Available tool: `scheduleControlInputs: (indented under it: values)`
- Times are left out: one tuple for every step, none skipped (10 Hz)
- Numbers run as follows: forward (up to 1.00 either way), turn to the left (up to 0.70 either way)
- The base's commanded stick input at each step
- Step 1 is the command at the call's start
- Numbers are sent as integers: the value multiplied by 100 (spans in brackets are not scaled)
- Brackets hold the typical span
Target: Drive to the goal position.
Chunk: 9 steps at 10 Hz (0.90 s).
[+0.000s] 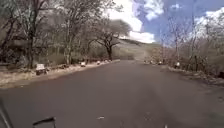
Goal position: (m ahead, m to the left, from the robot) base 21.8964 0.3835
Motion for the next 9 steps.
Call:
scheduleControlInputs:
  values:
    - [70, 0]
    - [70, 0]
    - [70, 0]
    - [70, 0]
    - [70, 0]
    - [70, 0]
    - [70, 0]
    - [70, 0]
    - [70, 0]
